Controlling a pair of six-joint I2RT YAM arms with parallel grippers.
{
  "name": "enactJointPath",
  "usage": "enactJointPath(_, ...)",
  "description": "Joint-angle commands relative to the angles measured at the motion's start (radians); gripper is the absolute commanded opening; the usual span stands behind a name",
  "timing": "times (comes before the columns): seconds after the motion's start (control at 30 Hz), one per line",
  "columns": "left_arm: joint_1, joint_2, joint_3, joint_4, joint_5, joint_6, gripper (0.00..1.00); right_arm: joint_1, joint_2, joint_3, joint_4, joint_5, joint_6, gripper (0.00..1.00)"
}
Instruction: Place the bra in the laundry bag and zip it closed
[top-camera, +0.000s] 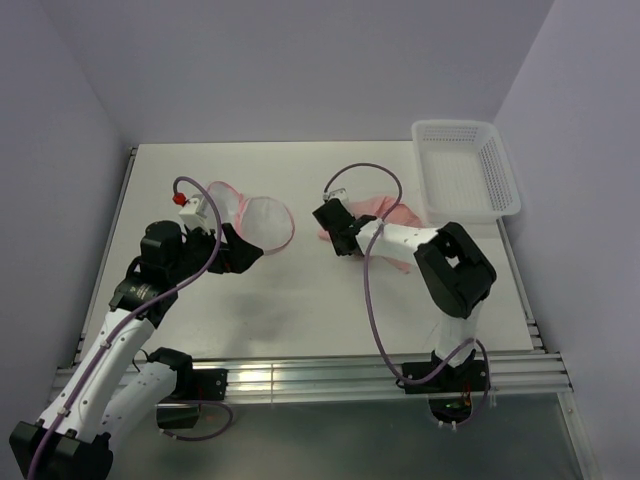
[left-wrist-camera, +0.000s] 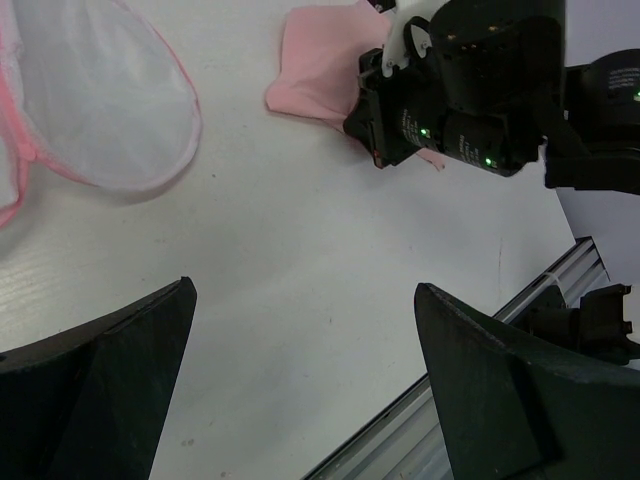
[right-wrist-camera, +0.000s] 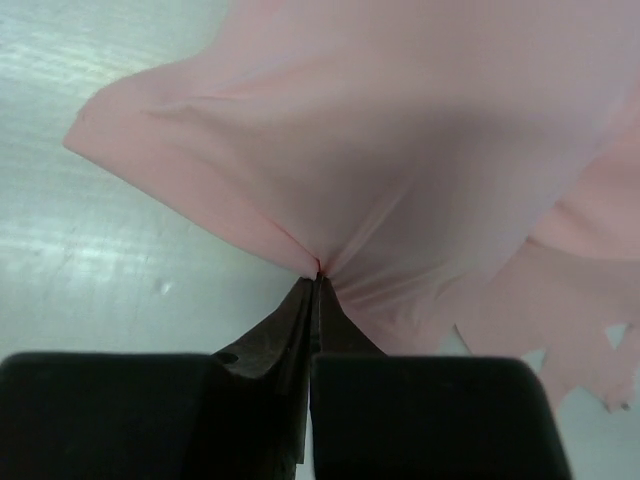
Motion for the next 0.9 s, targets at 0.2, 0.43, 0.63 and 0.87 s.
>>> enactJointPath(0.2,0.008,-0.028,0.035,0.032,0.013,-0.002,0.97,0.238,-0.51,-0.054,-0.223,0.216,0.054,0.0)
enactJointPath(0.43,0.012,-0.046,0.032,0.033,-0.009,-0.006,0.97,0.488,-0.706,0.109,-0.557,0.433,0.128,0.0)
enactJointPath(0.63,0.012,-0.074,0.028,0.039,-0.036,-0.017,0.96,0.684,-0.746,0.34,-0.772,0.525,0.201,0.0)
enactJointPath(0.87,0.011,-0.076,0.036,0.047,-0.017,-0.038,0.96,0.803,-0.741,0.531,-0.889,0.532,0.197,0.0)
